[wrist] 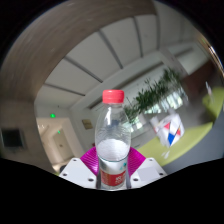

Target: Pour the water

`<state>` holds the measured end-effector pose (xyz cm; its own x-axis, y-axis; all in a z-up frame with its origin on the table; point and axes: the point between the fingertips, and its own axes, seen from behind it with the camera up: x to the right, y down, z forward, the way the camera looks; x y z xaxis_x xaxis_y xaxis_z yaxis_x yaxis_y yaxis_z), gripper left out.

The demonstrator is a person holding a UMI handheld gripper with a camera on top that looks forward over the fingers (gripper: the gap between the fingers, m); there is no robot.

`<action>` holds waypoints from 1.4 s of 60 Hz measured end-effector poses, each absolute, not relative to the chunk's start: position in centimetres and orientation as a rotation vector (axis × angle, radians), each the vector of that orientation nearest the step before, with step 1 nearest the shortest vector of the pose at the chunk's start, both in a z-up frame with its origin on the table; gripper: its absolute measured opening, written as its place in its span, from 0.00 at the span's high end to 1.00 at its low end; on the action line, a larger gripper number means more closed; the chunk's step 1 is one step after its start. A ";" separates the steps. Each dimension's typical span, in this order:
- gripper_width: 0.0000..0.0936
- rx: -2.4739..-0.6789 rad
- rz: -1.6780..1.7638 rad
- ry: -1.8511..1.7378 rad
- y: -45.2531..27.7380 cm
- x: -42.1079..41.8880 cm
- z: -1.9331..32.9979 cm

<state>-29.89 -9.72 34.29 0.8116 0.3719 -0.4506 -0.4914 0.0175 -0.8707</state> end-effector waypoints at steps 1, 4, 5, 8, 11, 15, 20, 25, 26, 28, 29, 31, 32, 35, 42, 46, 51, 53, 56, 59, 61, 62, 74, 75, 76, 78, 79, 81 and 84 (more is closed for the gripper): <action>0.64 -1.390 0.637 0.076 -9.3 -27.3 34.3; 0.64 -1.388 0.484 0.009 -8.7 -26.4 34.5; 0.64 -1.390 0.436 -0.011 -8.4 -25.6 34.3; 0.65 -1.401 0.312 -0.059 -7.3 -22.2 32.9; 0.65 -1.435 0.209 -0.087 -7.1 -20.2 31.4; 0.65 -1.501 0.137 -0.104 -6.0 -17.2 28.0; 0.65 -1.588 0.049 -0.116 -4.8 -13.8 23.4; 0.65 -1.672 -0.003 -0.123 -4.2 -11.7 18.9; 0.65 -1.685 -0.007 -0.124 -4.1 -11.4 18.1; 0.65 -1.710 -0.015 -0.128 -4.0 -11.0 16.7; 0.65 -1.723 -0.018 -0.126 -3.9 -10.7 16.0; 0.65 -1.747 -0.023 -0.123 -2.8 -9.2 14.4; 0.65 -1.757 -0.029 -0.121 -3.4 -9.6 13.9; 0.65 -1.790 -0.039 -0.116 -3.5 -9.1 12.2; 0.64 -1.859 -0.040 -0.107 -3.7 -7.7 7.8; 0.63 -1.836 -0.015 -0.080 -3.8 -7.6 8.2; 0.54 -1.837 0.004 -0.057 -3.7 -7.2 8.1; 0.49 -1.842 0.004 -0.057 -3.8 -7.2 8.0; 0.43 -1.859 0.000 -0.057 -3.8 -7.2 8.3; 0.30 -1.900 -0.003 -0.048 -4.3 -7.0 7.8; 0.14 -1.918 -0.001 -0.048 -4.7 -7.1 7.7; 0.06 -1.923 0.002 -0.048 -4.9 -7.2 7.8; 0.09 -1.954 -0.056 -0.004 -10.4 -7.4 10.3; 0.08 -1.954 -0.053 0.001 -11.3 -7.7 10.6; 0.09 -1.956 -0.051 0.004 -12.0 -7.9 10.8; 0.09 -1.966 -0.046 0.007 -13.7 -8.4 11.3; 0.09 -1.971 -0.045 0.009 -14.6 -8.6 11.5; 0.08 -1.978 -0.044 0.018 -16.4 -9.0 11.9; 0.09 -1.986 -0.042 0.035 -18.9 -9.5 12.6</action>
